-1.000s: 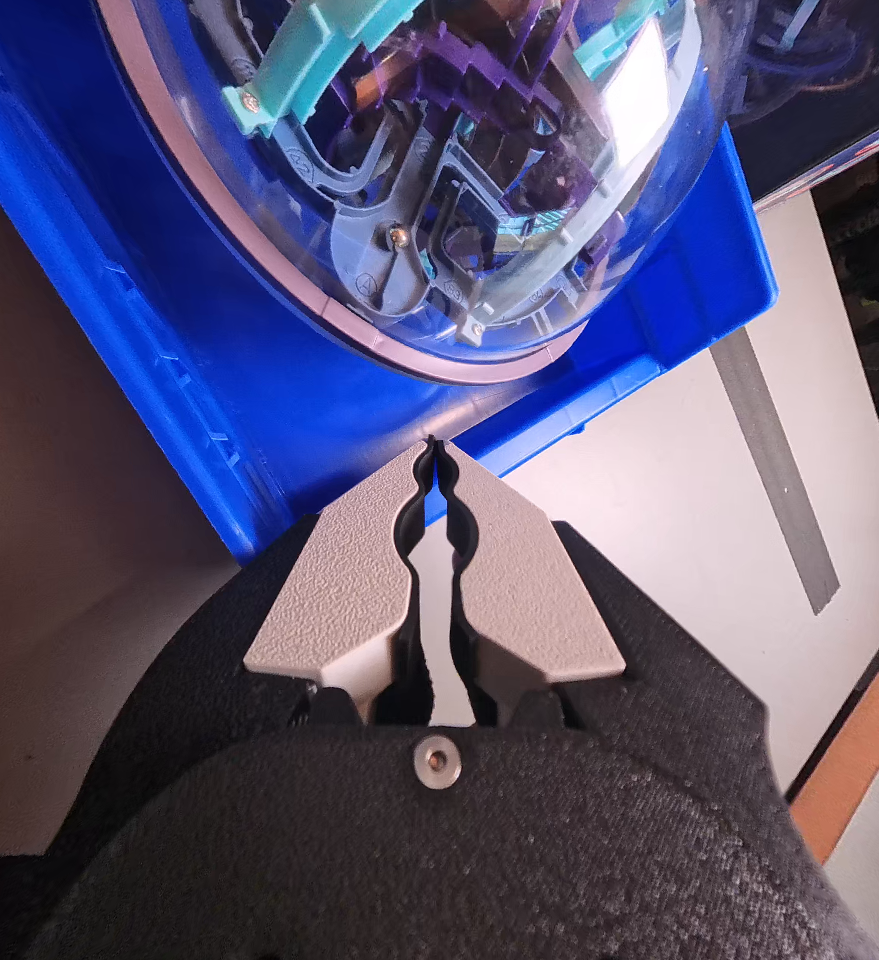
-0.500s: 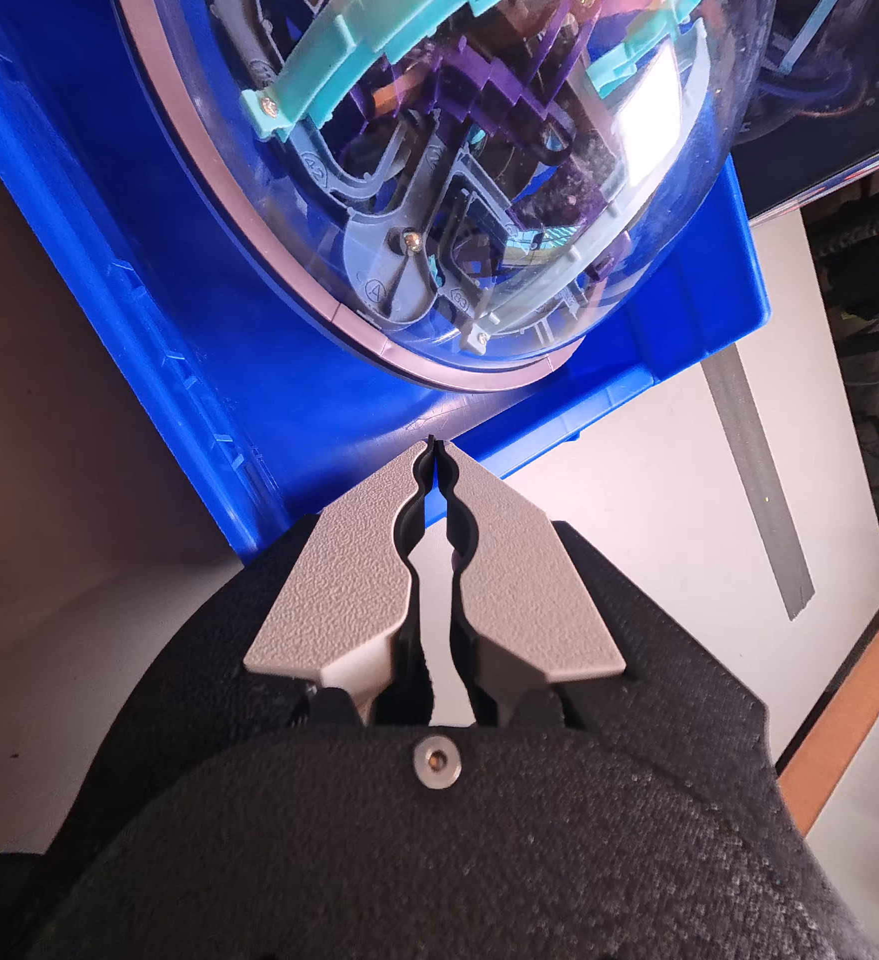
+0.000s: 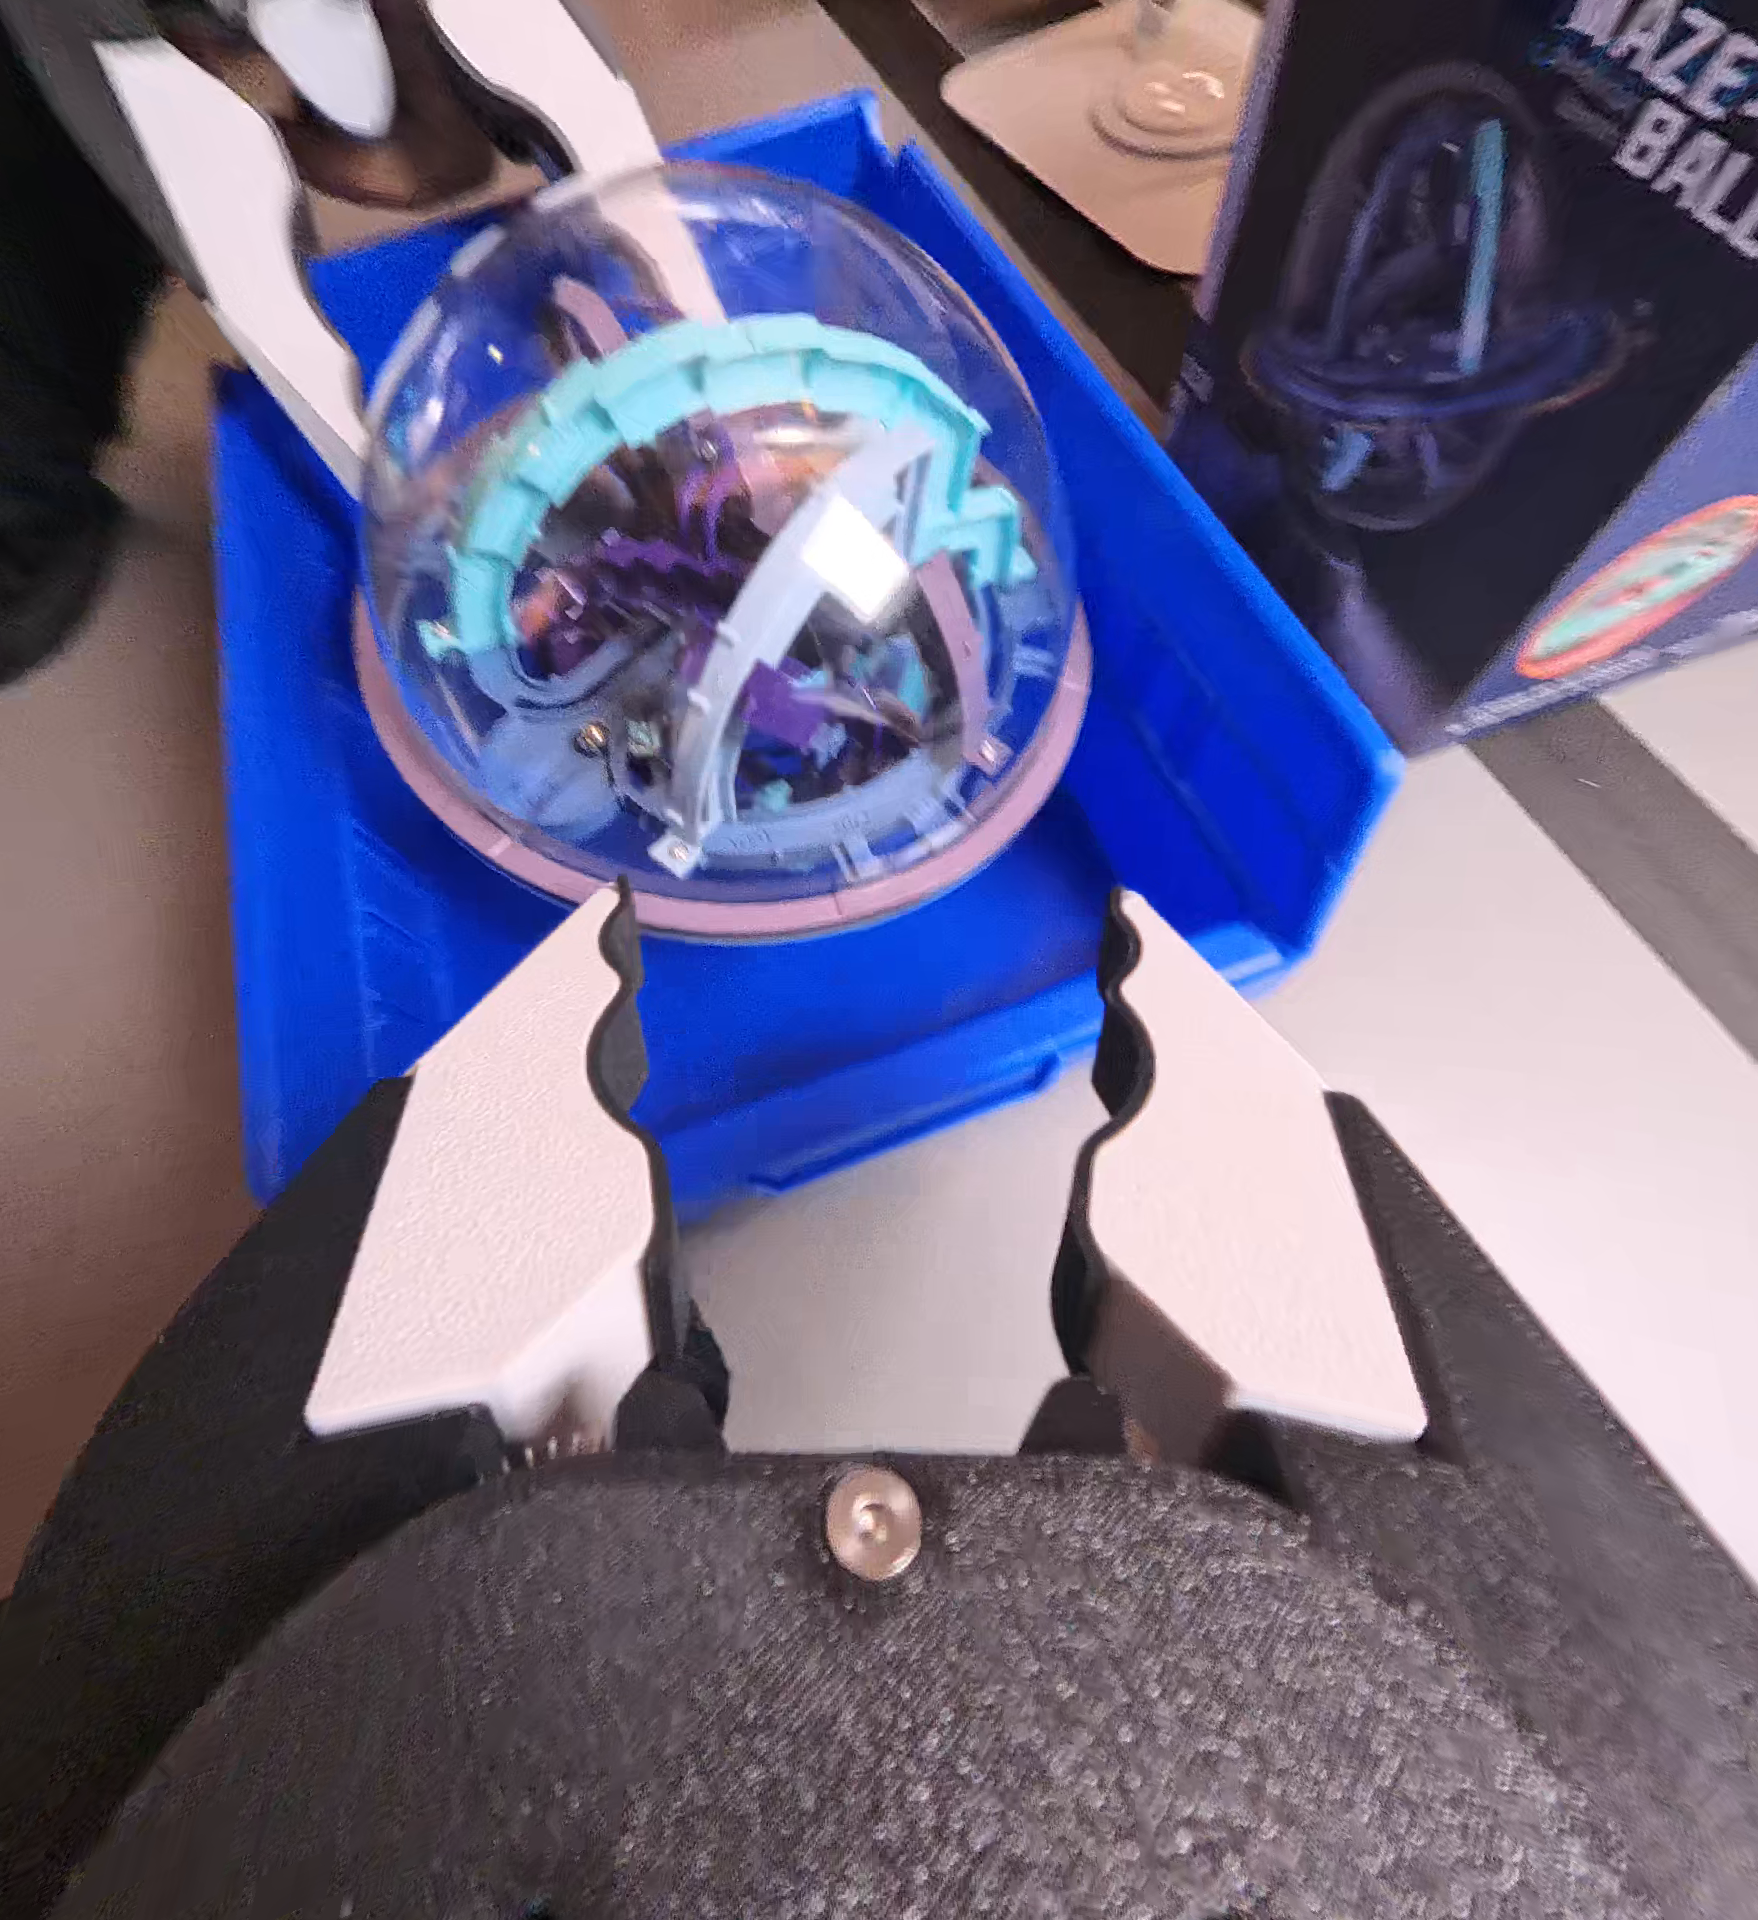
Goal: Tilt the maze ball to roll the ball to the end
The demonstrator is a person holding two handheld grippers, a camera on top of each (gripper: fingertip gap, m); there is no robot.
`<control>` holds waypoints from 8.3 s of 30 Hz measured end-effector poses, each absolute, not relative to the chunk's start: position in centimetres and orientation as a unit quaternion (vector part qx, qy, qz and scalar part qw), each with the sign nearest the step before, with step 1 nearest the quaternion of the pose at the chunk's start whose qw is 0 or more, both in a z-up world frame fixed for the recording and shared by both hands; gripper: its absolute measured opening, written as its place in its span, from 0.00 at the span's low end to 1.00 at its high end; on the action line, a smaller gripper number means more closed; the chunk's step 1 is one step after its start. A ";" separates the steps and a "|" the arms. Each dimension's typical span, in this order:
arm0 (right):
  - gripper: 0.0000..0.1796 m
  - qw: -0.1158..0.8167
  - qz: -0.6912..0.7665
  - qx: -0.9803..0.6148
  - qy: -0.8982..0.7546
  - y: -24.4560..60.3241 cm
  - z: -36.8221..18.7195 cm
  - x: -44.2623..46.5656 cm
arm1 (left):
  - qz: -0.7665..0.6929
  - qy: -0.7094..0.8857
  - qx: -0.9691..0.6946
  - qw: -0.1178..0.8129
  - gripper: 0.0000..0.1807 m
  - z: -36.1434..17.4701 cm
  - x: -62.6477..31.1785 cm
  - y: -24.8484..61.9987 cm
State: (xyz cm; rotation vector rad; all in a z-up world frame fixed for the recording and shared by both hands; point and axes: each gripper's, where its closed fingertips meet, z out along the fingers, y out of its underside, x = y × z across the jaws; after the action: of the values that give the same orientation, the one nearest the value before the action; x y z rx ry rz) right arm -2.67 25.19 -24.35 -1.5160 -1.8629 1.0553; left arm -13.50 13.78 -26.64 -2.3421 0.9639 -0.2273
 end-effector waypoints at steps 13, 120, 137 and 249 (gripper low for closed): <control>0.56 0.195 0.452 -0.523 -0.696 22.2 -25.9 -5.2 | -0.051 0.322 -0.900 0.289 0.55 -27.5 -14.6 15.0; 0.55 0.332 0.628 -0.397 -0.581 10.3 -15.2 -2.4 | -0.160 0.223 -0.639 0.719 0.67 -15.0 -8.8 4.9; 0.53 0.298 0.658 -0.392 -0.570 10.4 -14.9 -1.6 | -0.249 0.171 -0.651 0.697 0.67 -15.1 -8.9 5.0; 0.61 0.302 0.596 -0.362 -0.651 12.3 -15.3 3.2 | -0.325 0.158 -0.640 0.679 0.65 -17.5 -2.0 4.3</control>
State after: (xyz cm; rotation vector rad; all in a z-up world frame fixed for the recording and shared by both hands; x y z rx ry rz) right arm 3.20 12.31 -15.29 -0.9590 -1.7251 1.5797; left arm -1.99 4.32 -17.48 -1.4366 0.3547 -0.7301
